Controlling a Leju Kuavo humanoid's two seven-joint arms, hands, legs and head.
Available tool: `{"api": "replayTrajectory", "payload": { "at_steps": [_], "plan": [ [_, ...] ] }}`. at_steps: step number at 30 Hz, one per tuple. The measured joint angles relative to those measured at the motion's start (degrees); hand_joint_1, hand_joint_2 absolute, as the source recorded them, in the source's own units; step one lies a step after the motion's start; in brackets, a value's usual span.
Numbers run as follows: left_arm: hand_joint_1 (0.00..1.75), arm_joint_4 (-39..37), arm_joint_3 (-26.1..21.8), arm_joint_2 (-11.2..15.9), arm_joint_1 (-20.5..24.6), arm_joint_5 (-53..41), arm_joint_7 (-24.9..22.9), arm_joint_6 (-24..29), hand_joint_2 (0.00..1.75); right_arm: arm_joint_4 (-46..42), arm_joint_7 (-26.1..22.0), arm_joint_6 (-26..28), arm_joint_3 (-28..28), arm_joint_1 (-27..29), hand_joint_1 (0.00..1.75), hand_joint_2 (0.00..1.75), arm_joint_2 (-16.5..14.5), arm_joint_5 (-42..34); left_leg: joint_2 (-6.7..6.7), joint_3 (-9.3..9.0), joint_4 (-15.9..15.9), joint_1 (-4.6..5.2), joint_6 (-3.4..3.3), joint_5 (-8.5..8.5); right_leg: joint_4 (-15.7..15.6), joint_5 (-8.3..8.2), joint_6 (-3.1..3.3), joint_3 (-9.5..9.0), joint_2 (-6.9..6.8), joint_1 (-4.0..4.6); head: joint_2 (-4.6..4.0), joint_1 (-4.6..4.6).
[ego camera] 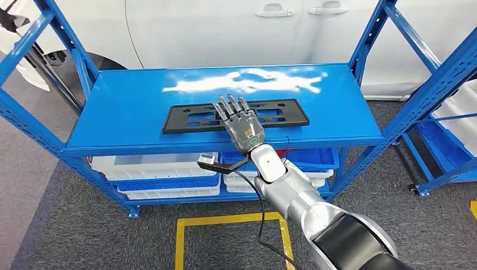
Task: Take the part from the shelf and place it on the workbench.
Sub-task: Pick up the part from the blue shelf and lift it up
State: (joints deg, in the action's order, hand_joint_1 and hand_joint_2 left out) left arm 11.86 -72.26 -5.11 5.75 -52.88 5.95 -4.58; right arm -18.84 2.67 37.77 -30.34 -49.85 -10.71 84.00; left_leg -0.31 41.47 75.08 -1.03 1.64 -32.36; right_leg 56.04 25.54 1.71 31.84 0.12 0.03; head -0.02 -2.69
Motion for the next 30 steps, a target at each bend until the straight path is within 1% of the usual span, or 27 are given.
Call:
{"api": "replayTrajectory", "payload": {
  "at_steps": [1, 2, 3, 4, 5, 6, 7, 8, 9, 10, 11, 12, 13, 15, 16, 17, 18, 19, 20, 21, 22, 23, 24, 26, 27, 28, 30],
  "plan": [
    [0.0, 0.0, -0.01, 0.02, -0.06, 0.0, 0.0, 0.0, 0.0, 0.03, -0.04, 0.0, 0.0, 0.08, 0.0, 1.75, 0.0, 0.0, 0.01, 0.22, -0.53, -0.07, 0.1, 0.99, 0.04, 0.3, -0.09, -0.35, 0.02, -0.06, 0.0, 0.0],
    [0.0, 0.0, -0.01, 0.04, -0.1, 0.01, 0.0, 0.01, 0.0, 0.04, -0.06, 0.0, 0.0, 0.12, 0.0, 1.75, -0.01, 0.0, 0.01, 0.04, -1.87, -0.15, 0.19, 2.37, 0.12, 0.65, -0.2, -0.73, 0.04, -0.14, 0.01, 0.0],
    [0.0, 0.0, -0.01, 0.07, -0.18, 0.01, 0.0, 0.01, 0.0, 0.08, -0.09, -0.01, 0.0, 0.21, 0.0, 1.75, -0.03, 0.02, 0.06, -0.38, -4.6, -0.32, 0.39, 5.08, 0.28, 1.35, -0.44, -1.49, 0.07, -0.28, 0.01, 0.0],
    [0.0, 0.0, -0.01, 0.11, -0.22, 0.01, 0.0, 0.02, 0.0, 0.09, -0.16, -0.02, 0.0, 0.24, 0.0, 1.75, -0.07, 0.08, 0.14, -1.49, -8.4, -0.47, 0.56, 7.87, 0.5, 2.17, -0.74, -2.24, 0.07, -0.43, 0.01, 0.0],
    [0.0, -0.02, -0.01, 0.13, -0.24, 0.01, 0.0, 0.02, 0.0, 0.1, -0.22, -0.06, 0.0, 0.21, 0.0, 1.75, -0.11, 0.16, 0.19, -2.77, -11.78, -0.44, 0.62, 9.77, 0.79, 2.94, -1.12, -2.78, 0.11, -0.41, 0.02, 0.0],
    [0.0, -0.03, 0.0, 0.14, -0.21, 0.01, 0.02, 0.02, 0.0, 0.12, -0.29, -0.14, 0.0, 0.17, 0.0, 1.75, -0.19, 0.25, 0.22, -3.88, -14.32, -0.42, 0.32, 10.5, 1.03, 3.57, -1.51, -3.08, 0.15, -0.37, 0.02, 0.0],
    [0.0, -0.04, 0.0, 0.14, -0.19, 0.01, 0.02, 0.03, 0.0, 0.14, -0.41, -0.27, -0.01, 0.16, 0.0, 1.75, -0.24, 0.39, 0.21, -4.44, -15.52, -0.33, -0.12, 10.23, 1.16, 3.96, -1.87, -3.21, 0.18, -0.29, 0.02, 0.01],
    [0.0, -0.05, -0.01, 0.13, -0.17, 0.01, 0.03, 0.04, 0.0, 0.17, -0.53, -0.41, -0.01, 0.14, 0.0, 1.75, -0.27, 0.53, 0.14, -4.68, -15.83, -0.19, -0.71, 9.53, 1.24, 4.08, -2.2, -3.2, 0.23, -0.18, 0.02, 0.02],
    [0.0, -0.05, -0.01, 0.13, -0.16, 0.01, 0.05, 0.05, 0.0, 0.17, -0.66, -0.54, -0.02, 0.15, 0.0, 1.75, -0.31, 0.73, 0.07, -4.88, -16.1, -0.26, -1.33, 9.08, 1.3, 4.11, -2.45, -3.19, 0.24, -0.2, 0.02, 0.02],
    [0.0, -0.05, -0.02, 0.13, -0.2, 0.01, 0.05, 0.05, 0.0, 0.18, -0.79, -0.64, -0.02, 0.16, 0.0, 1.75, -0.3, 0.98, 0.02, -5.08, -16.2, -0.29, -1.71, 8.86, 1.8, 4.1, -2.7, -3.07, 0.2, -0.24, 0.02, 0.03],
    [0.0, -0.05, -0.02, 0.14, -0.22, 0.01, 0.08, 0.05, 0.0, 0.18, -0.89, -0.73, -0.03, 0.13, 0.0, 1.75, -0.31, 1.2, -0.02, -5.44, -16.32, -0.33, -2.09, 8.6, 3.14, 4.23, -2.92, -2.42, 0.17, -0.28, 0.02, 0.03],
    [0.0, -0.05, -0.02, 0.14, -0.2, 0.02, 0.1, 0.05, 0.0, 0.18, -0.95, -0.92, -0.06, 0.1, 0.0, 1.75, -0.3, 1.53, -0.04, -5.86, -16.44, -0.38, -2.4, 8.34, 5.56, 4.74, -3.11, -1.04, 0.14, -0.34, 0.02, 0.03],
    [0.0, -0.05, -0.02, 0.15, -0.18, 0.02, 0.13, 0.05, 0.0, 0.2, -0.99, -1.22, -0.16, 0.11, 0.0, 1.75, -0.28, 1.95, -0.04, -6.21, -16.53, -0.34, -2.65, 8.02, 8.94, 5.65, -3.27, 1.04, 0.11, -0.37, 0.01, 0.03],
    [0.0, -0.05, -0.02, 0.15, -0.16, 0.04, 0.2, 0.05, 0.0, 0.31, -1.26, -2.16, -0.63, 0.41, 0.0, 1.75, -0.16, 3.08, -0.07, -6.99, -16.54, -0.15, -2.96, 7.27, 16.06, 8.07, -3.36, 6.25, 0.1, -0.36, 0.01, 0.03],
    [0.0, -0.05, -0.03, 0.15, -0.21, 0.07, 0.23, 0.05, 0.0, 0.39, -1.49, -2.75, -0.96, 0.66, 0.0, 1.75, -0.08, 3.61, -0.12, -7.51, -16.54, -0.01, -3.04, 6.85, 17.89, 8.38, -3.22, 8.24, 0.1, -0.31, 0.02, 0.03],
    [0.0, -0.05, -0.03, 0.15, -0.26, 0.09, 0.26, 0.05, 0.0, 0.46, -1.75, -3.34, -1.3, 0.88, 0.0, 1.75, 0.01, 4.0, -0.18, -8.13, -16.54, 0.16, -3.11, 6.4, 17.83, 7.51, -2.93, 9.33, 0.1, -0.21, 0.02, 0.03],
    [0.0, -0.05, -0.04, 0.15, -0.29, 0.14, 0.3, 0.05, 0.0, 0.52, -1.98, -3.97, -1.66, 0.99, 0.0, 1.75, 0.11, 4.26, -0.24, -8.85, -16.55, 0.37, -3.15, 5.92, 15.72, 5.35, -2.46, 9.41, 0.11, -0.05, 0.01, 0.03],
    [0.0, -0.05, -0.04, 0.13, -0.3, 0.2, 0.34, 0.05, 0.0, 0.56, -2.15, -4.53, -2.09, 1.0, 0.0, 1.75, 0.22, 4.34, -0.28, -9.57, -16.61, 0.56, -3.18, 5.42, 11.99, 2.12, -1.75, 8.65, 0.11, 0.25, 0.01, 0.03],
    [0.0, -0.13, -0.06, 0.0, -0.31, 0.28, 0.38, 0.05, 0.0, 0.59, -2.25, -5.02, -2.6, 0.96, 0.0, 1.75, 0.39, 4.37, -0.3, -10.18, -16.68, 0.66, -3.15, 4.97, 8.25, -0.76, -0.94, 7.78, 0.11, 0.65, 0.01, 0.02],
    [0.0, -0.21, -0.09, -0.09, -0.25, 0.36, 0.44, 0.05, 0.0, 0.64, -2.31, -5.46, -3.18, 0.89, 0.0, 1.75, 0.57, 4.39, -0.36, -10.56, -16.82, 0.71, -3.05, 4.63, 5.03, -2.68, -0.21, 7.05, 0.1, 1.05, 0.01, 0.03],
    [0.0, -0.29, -0.13, -0.18, -0.17, 0.45, 0.49, 0.05, 0.0, 0.68, -2.31, -5.78, -3.87, 0.84, 0.0, 1.75, 0.77, 4.4, -0.35, -10.77, -17.05, 0.64, -2.84, 4.4, 2.93, -3.87, 0.3, 6.61, 0.08, 1.43, 0.01, 0.04],
    [0.0, -0.38, -0.2, -0.26, -0.16, 0.52, 0.53, 0.05, 0.0, 0.71, -2.31, -5.99, -4.56, 0.82, 0.0, 1.75, 1.0, 4.4, -0.32, -10.91, -17.08, 0.57, -2.52, 4.41, 1.98, -3.92, 0.57, 6.45, 0.09, 1.7, 0.01, 0.05],
    [0.0, -0.38, -0.25, -0.22, -0.13, 0.57, 0.57, 0.03, 0.0, 0.72, -2.29, -6.09, -5.19, 0.79, 0.0, 1.75, 1.19, 4.4, -0.29, -11.17, -17.23, 0.59, -2.13, 4.4, 1.33, -3.85, 0.68, 6.08, 0.11, 1.7, 0.01, 0.08],
    [0.0, -0.39, -0.35, -0.21, -0.19, 0.67, 0.62, -0.04, 0.0, 0.69, -2.11, -6.16, -6.13, 0.74, 0.0, 1.75, 1.51, 4.39, -0.11, -11.52, -16.5, 0.55, -1.5, 3.81, 0.31, -3.97, 0.77, 4.8, 0.13, 1.37, 0.01, 0.07],
    [0.0, -0.39, -0.39, -0.22, -0.09, 0.79, 0.67, -0.13, 0.0, 0.68, -1.95, -6.31, -6.47, 0.63, 0.0, 1.75, 1.59, 4.39, -0.07, -10.94, -14.88, 0.51, -1.31, 2.89, -0.04, -3.9, 0.84, 4.13, 0.11, 1.12, 0.02, 0.07],
    [0.0, -0.4, -0.47, -0.22, 0.03, 0.94, 0.73, -0.19, 0.0, 0.68, -1.75, -6.6, -6.77, 0.54, 0.0, 1.75, 1.63, 4.39, -0.04, -9.51, -12.02, 0.37, -1.2, 1.59, -0.29, -3.77, 0.83, 3.64, 0.08, 0.99, 0.01, 0.07],
    [0.0, -0.4, -0.75, -0.18, 0.14, 1.19, 0.83, -0.26, 0.0, 0.71, -1.25, -7.52, -7.19, 0.45, 0.0, 1.75, 1.66, 4.39, -0.03, -5.22, -4.72, 0.13, -0.83, -1.22, -0.28, -3.32, 0.83, 3.21, 0.08, 0.91, 0.02, 0.07]
  ]
}}
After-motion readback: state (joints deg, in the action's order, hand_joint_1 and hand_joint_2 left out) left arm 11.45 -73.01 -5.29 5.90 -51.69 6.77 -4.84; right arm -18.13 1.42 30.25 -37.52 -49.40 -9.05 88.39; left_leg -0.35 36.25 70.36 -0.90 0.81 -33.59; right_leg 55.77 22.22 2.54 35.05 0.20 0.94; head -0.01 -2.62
